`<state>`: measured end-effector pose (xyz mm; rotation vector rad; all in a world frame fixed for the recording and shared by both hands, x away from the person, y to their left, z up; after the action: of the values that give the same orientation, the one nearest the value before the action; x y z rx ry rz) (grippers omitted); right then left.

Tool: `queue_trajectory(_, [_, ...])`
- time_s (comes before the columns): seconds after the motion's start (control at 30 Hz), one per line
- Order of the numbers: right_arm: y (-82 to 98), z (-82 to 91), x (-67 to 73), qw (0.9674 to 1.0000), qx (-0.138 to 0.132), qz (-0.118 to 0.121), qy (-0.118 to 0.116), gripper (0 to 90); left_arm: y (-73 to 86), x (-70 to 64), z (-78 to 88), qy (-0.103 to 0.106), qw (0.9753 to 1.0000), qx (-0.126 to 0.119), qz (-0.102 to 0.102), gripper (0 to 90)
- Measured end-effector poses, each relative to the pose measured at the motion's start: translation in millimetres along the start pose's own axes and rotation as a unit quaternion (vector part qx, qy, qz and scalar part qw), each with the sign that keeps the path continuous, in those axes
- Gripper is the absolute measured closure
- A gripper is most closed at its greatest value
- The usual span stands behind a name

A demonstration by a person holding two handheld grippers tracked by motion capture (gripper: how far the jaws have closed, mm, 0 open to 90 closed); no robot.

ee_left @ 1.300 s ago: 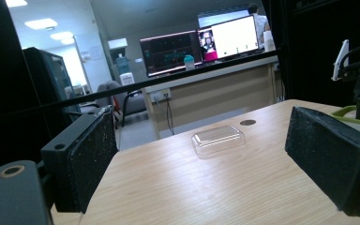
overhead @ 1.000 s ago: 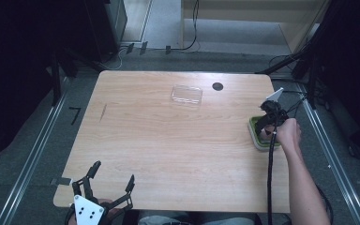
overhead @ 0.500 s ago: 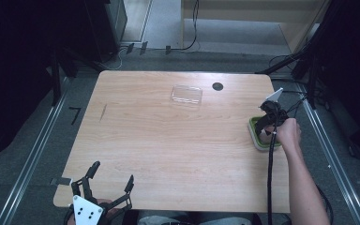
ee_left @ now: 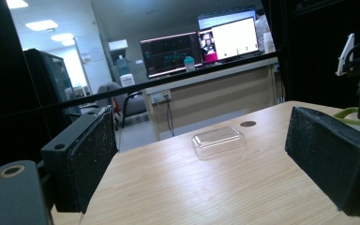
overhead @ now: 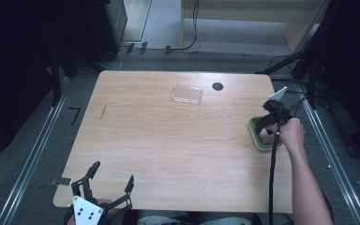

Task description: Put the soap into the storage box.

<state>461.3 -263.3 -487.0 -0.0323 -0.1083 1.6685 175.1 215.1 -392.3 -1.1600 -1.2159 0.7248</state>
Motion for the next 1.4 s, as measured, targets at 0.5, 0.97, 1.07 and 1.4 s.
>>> queue_trajectory(0.5, [21.4,21.9,14.7,0.9988,-0.017,0.04,-0.022,13.8,-0.4,-1.8,-2.5,0.003,1.0,-0.001,0.0,9.9])
queue_trajectory(0.97, [56.7,34.6,45.8,0.9933,-0.019,0.113,-0.011,13.4,-0.3,-2.3,-3.4,0.005,1.0,0.0,0.0,9.9])
queue_trajectory(1.07, [63.6,34.6,50.3,0.9921,-0.019,0.124,-0.009,13.3,-0.3,-2.4,-3.5,0.005,1.0,0.001,-0.001,9.9])
queue_trajectory(1.4, [106.4,19.4,74.7,0.9818,-0.003,0.189,-0.012,13.4,-0.5,-3.3,-4.0,0.006,1.0,0.003,-0.003,9.9])
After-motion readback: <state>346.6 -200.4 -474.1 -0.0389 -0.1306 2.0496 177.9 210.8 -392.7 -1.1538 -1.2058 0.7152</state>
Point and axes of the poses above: each handheld gripper's, and its own axes: z roughly backward along the jaws, y roughly out of its underside, x roughly to its left, the point moved 5 cm from there along -z, roughly forward along the jaws, and after that the axes turned 5 degrees about -z, right-handed, at the moved point
